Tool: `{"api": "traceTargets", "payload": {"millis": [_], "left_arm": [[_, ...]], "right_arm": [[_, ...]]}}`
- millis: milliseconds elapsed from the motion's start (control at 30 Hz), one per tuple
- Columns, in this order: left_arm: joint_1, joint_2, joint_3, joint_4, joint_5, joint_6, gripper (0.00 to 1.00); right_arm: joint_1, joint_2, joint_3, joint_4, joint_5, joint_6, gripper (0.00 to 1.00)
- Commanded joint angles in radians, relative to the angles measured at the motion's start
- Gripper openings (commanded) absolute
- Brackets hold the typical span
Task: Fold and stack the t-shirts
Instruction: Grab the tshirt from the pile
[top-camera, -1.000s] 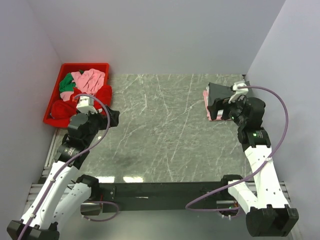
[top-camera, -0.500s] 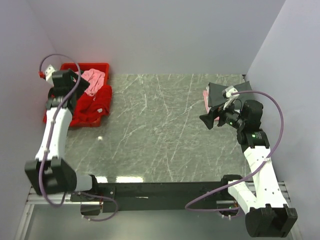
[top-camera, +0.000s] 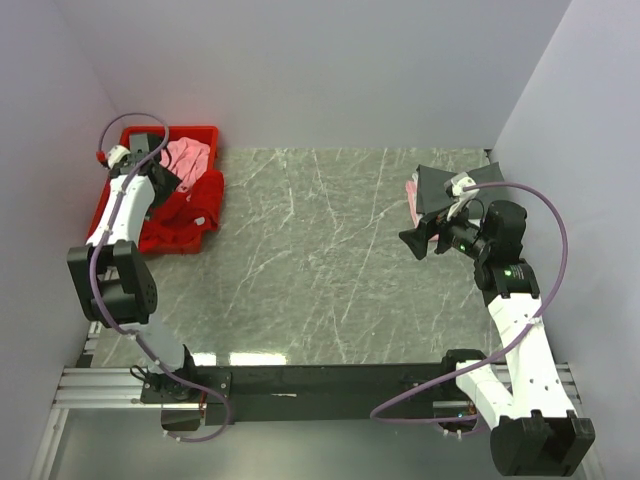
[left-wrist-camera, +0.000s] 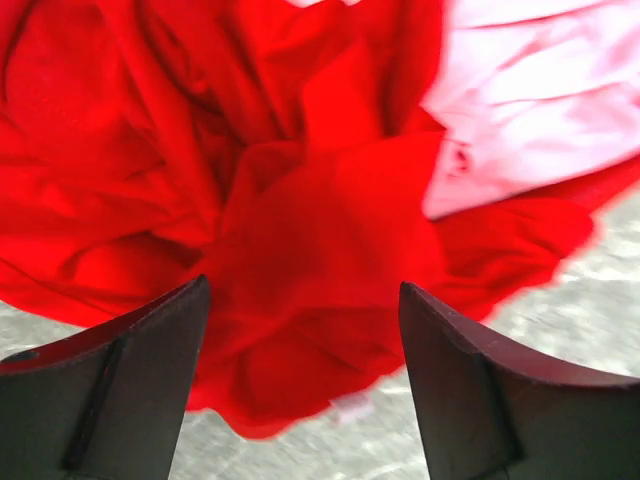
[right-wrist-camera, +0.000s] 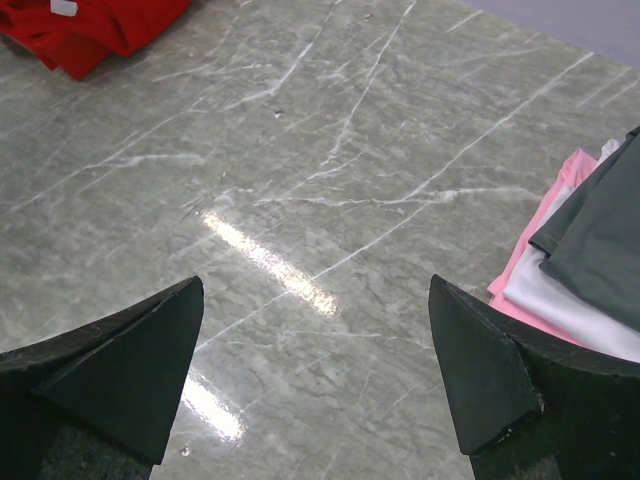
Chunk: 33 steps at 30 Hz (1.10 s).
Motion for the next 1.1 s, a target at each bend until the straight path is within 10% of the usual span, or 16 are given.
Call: {"api": "traceTargets", "payload": {"millis": [0, 133, 267, 600, 833, 1067], "left_arm": [[0.006, 0.047, 0.036, -0.060, -0.076, -0.001, 0.81], [0.021, 0.063, 0.010, -0.013, -0.025, 0.026, 0.61], [0.047, 0.040, 0.001, 0.046, 0.079, 0.085, 0.01], [0.049, -0.386, -0.119, 0.406, 0.504, 0.275, 0.00], [0.043, -0.470, 0.013, 0.507, 0.915, 0.260, 0.00], [-0.083, -0.496, 0.143, 0.592, 1.041, 0.214, 0.01]], "right_arm": [[-0.008, -0.014, 0.001, 0.010, -0.004, -0.008, 0.99], [-0.007, -0.014, 0.001, 0.010, 0.000, -0.008, 0.99], [-0.015, -0.015, 0.003, 0.007, -0.007, -0.008, 0.99], [-0.031, -0.003, -0.003, 0.010, -0.019, -0.006, 0.98], [-0.041, -0.008, -0.008, 0.012, -0.019, -0.008, 0.98], [-0.061, -0.018, -0.010, 0.012, -0.027, -0.008, 0.98]]}}
